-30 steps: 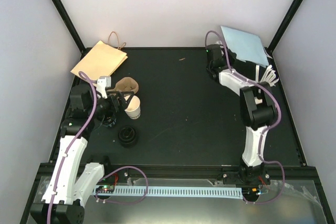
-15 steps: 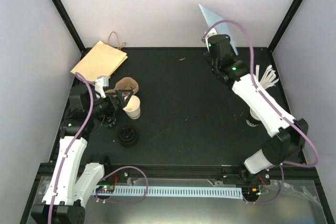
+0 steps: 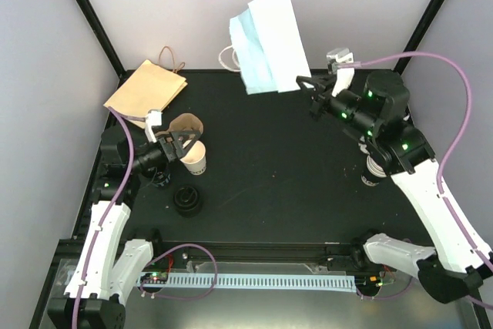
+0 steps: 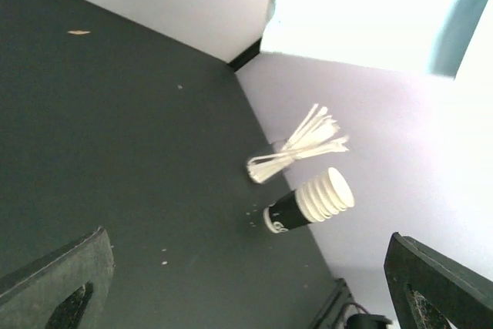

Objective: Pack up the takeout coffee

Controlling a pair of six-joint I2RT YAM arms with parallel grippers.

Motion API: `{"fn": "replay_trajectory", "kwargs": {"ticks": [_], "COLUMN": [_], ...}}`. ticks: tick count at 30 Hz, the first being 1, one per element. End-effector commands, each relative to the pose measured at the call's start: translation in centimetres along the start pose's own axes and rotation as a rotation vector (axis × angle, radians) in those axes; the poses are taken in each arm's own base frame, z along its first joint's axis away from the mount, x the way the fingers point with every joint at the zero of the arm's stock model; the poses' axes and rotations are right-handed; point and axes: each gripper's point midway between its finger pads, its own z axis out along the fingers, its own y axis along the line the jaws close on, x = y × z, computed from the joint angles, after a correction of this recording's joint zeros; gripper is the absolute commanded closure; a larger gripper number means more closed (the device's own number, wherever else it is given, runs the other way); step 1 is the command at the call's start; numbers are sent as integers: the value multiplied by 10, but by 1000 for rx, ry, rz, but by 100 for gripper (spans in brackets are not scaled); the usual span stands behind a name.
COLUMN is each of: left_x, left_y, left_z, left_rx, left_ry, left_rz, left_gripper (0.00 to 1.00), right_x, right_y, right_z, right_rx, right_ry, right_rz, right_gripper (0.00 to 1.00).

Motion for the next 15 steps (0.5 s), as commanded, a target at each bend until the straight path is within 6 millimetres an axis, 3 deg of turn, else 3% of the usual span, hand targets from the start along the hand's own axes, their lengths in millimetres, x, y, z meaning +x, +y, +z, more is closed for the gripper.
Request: {"fn": "replay_trajectory", "kwargs": {"ticks": [1, 7, 15], "left_x": [-9, -20, -27], "left_y": [-40, -55, -24], "left_z": [-7, -9, 10], "left_rx": [161, 218, 179], "left_ry": [-5, -37, -46], "left_rz": [50, 50, -95], "left_gripper": [3, 17, 28], "right_x": [-15, 0, 14], "right_y": [41, 62, 75], "right_z": [-28, -48, -68], "right_rx": [-219, -341, -418], "right_ry": [-91, -58, -49], "right_rz": [192, 310, 374], "right_gripper": [99, 99, 99]}}
